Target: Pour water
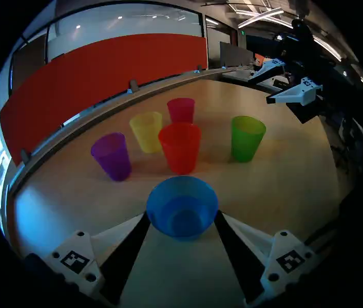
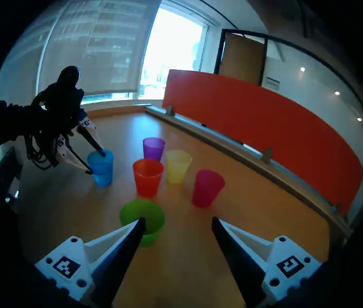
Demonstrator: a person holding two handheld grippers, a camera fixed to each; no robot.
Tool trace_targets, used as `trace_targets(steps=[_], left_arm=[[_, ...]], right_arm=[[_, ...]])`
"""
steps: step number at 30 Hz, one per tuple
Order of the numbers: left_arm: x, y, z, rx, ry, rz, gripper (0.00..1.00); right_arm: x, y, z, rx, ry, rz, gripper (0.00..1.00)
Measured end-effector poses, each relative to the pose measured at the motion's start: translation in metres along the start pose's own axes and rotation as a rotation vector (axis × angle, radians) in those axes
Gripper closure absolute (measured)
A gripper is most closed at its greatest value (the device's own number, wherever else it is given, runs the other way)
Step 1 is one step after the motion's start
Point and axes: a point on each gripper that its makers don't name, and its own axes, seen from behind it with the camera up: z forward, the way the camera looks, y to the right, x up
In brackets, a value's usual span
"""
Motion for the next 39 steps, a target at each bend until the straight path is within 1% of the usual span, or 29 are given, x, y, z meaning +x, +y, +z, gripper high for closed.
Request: trace_targets(steps=[8, 17, 23, 25, 35, 39], left_arm=[[0.0029, 0.0009, 0.0062, -0.004, 0.007, -0.005, 0.08], [0.0069, -0.0005, 0.0098, -0.008, 0.013, -0.017, 0.08], [0.0057, 0.0002, 0.0101, -0.012, 0.012, -0.021, 0.09], [0.006, -0.0003, 0.0094, -0.01, 0.014, -0.02, 0.11], [0.0065, 0.0017, 0.0076, -0.01, 0.022, -0.016, 0.13], [0.0087, 0.0025, 0.0059, -0.014, 0.027, -0.021, 0.13]], right_arm=[[-0.0009, 0.0013, 0.0004, -0.001, -0.002, 0.002, 0.0], [-0.0009, 0.0038, -0.0003, -0.003, -0.002, 0.002, 0.0], [-0.0007, 0.0046, -0.0011, -0.006, -0.003, -0.002, 0.0], [-0.0005, 0.0047, -0.0011, -0.007, -0.002, -0.004, 0.0], [0.0006, 0.0026, 0.0, -0.004, -0.001, -0.004, 0.0], [0.0005, 0.0012, 0.0008, -0.001, -0.004, -0.004, 0.0]])
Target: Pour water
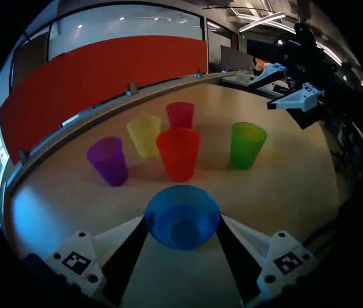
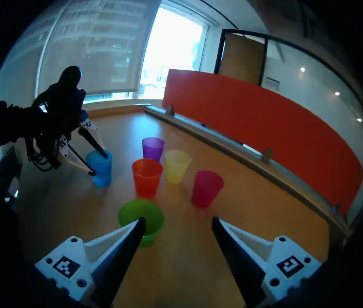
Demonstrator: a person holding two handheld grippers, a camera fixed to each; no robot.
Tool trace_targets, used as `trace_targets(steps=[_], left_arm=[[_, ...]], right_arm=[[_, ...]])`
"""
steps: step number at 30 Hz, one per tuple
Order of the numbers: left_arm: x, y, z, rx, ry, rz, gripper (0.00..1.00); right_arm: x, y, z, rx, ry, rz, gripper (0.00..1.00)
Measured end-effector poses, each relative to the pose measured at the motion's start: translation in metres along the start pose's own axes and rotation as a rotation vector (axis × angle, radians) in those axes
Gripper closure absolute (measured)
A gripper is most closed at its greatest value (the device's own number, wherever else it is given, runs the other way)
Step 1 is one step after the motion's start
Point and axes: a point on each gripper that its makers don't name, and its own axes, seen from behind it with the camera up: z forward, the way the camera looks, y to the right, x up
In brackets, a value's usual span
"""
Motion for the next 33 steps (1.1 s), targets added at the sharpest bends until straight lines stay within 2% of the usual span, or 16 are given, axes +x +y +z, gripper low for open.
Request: trace_targets(steps=[20, 33], left_arm=[[0.022, -0.004, -0.02, 0.026, 0.081, -0.028, 0.13], [0.036, -0.005, -0.034, 0.052, 0.125, -0.025, 0.13]], right_arm=[[-0.001, -0.011, 0.005, 0.025, -0.008, 0.004, 0.0], [-0.013, -0.022, 0.009, 0.061, -0.034, 0.0, 0.0]])
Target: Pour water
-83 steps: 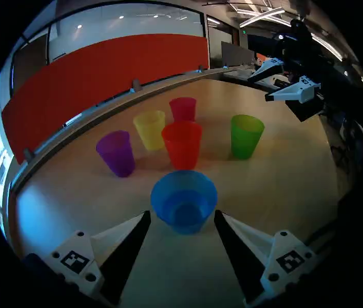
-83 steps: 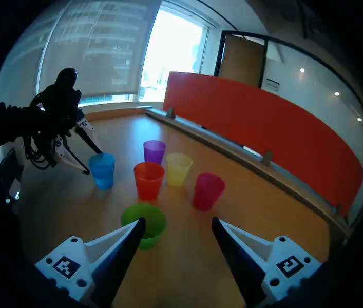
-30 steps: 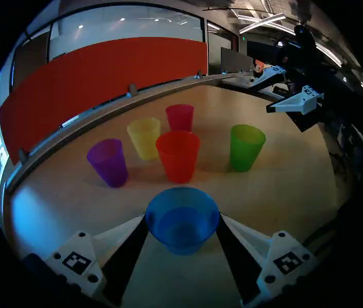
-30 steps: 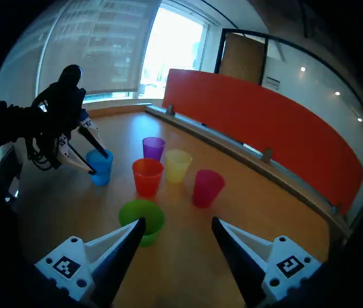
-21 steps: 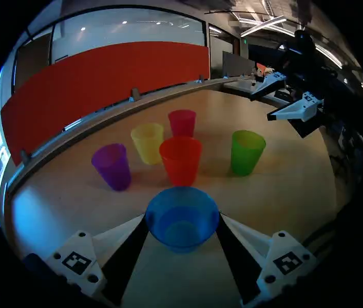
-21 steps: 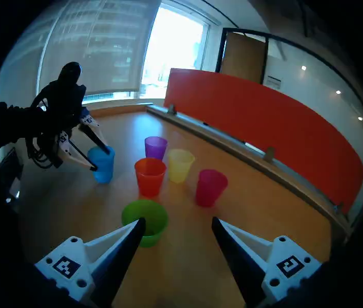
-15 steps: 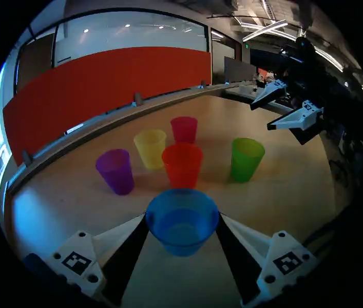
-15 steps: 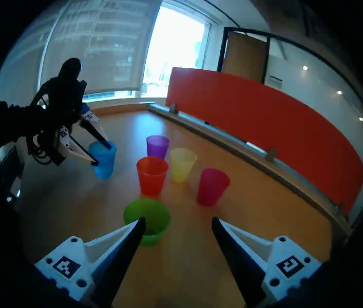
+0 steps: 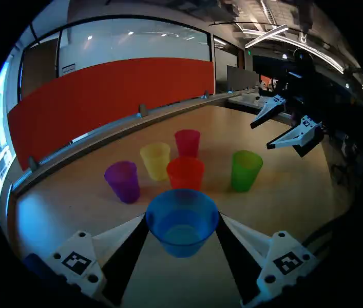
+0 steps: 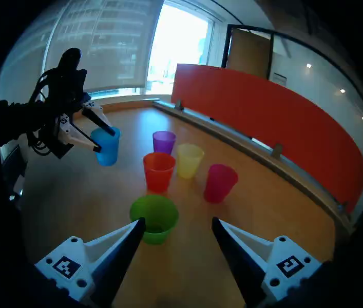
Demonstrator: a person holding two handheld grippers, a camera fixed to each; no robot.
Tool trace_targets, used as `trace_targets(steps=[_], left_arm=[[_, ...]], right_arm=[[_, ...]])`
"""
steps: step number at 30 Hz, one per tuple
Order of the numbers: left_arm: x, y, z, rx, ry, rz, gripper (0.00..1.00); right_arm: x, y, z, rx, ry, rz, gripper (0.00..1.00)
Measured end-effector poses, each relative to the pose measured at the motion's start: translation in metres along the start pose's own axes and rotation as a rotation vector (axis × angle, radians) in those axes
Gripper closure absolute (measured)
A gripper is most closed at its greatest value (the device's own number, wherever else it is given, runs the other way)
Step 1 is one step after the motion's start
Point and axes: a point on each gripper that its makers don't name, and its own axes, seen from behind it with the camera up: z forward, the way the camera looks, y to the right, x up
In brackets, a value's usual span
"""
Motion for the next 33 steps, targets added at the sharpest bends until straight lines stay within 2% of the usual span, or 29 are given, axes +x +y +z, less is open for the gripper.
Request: trace_targets(steps=[17, 33], left_arm=[[0.017, -0.004, -0.012, 0.019, 0.048, -0.001, 0.13], [0.024, -0.002, -0.02, 0.022, 0.07, 0.005, 0.13]], right_arm=[[-0.019, -0.025, 0.016, 0.081, -0.05, 0.0, 0.0], [-0.036, -0.033, 0.039, 0.094, -0.093, 0.0, 0.0]])
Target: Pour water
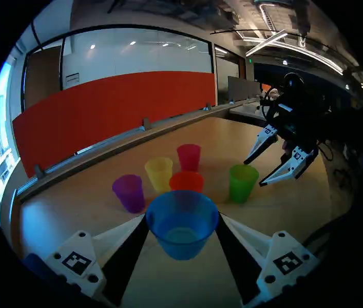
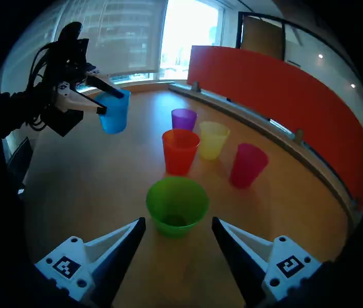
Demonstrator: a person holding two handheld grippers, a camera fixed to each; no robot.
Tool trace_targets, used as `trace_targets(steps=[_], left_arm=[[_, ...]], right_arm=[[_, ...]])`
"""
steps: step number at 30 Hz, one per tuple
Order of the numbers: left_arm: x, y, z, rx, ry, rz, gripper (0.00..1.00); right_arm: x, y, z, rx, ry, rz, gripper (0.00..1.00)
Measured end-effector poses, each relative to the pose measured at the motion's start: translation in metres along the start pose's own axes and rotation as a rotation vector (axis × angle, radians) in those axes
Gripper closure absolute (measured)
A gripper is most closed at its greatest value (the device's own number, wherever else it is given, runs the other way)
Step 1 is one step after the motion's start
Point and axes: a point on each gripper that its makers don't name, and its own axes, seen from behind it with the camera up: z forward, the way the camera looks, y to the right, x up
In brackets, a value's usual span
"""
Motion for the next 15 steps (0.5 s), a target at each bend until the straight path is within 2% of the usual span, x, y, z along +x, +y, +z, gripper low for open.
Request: trace_targets(steps=[15], left_arm=[[0.003, 0.001, -0.008, 0.005, 0.017, -0.017, 0.13]], right_arm=[[0.006, 0.0, 0.023, -0.004, 0.02, 0.01, 0.0]])
